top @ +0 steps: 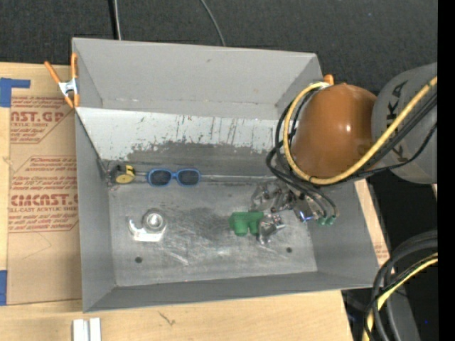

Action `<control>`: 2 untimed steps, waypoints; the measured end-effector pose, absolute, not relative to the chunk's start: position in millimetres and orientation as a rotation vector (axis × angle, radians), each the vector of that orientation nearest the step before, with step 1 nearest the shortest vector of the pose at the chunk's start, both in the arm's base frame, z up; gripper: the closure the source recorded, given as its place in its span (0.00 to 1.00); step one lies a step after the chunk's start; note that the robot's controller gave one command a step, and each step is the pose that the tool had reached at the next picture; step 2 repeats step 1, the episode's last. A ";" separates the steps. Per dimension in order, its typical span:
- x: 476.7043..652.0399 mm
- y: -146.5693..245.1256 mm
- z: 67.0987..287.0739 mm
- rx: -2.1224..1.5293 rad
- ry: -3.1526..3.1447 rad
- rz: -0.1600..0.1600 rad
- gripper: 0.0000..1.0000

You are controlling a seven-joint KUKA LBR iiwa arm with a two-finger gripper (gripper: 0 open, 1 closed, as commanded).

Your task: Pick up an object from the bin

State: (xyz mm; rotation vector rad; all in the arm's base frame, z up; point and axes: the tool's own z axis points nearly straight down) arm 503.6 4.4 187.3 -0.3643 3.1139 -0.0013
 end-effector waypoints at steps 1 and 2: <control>516.0 11.2 261.6 -0.387 3.107 -0.001 1.00; 516.0 11.2 261.6 -0.387 3.107 -0.001 1.00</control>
Offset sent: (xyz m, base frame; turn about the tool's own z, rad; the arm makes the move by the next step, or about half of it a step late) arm 0.0103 0.0056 0.0699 -0.0144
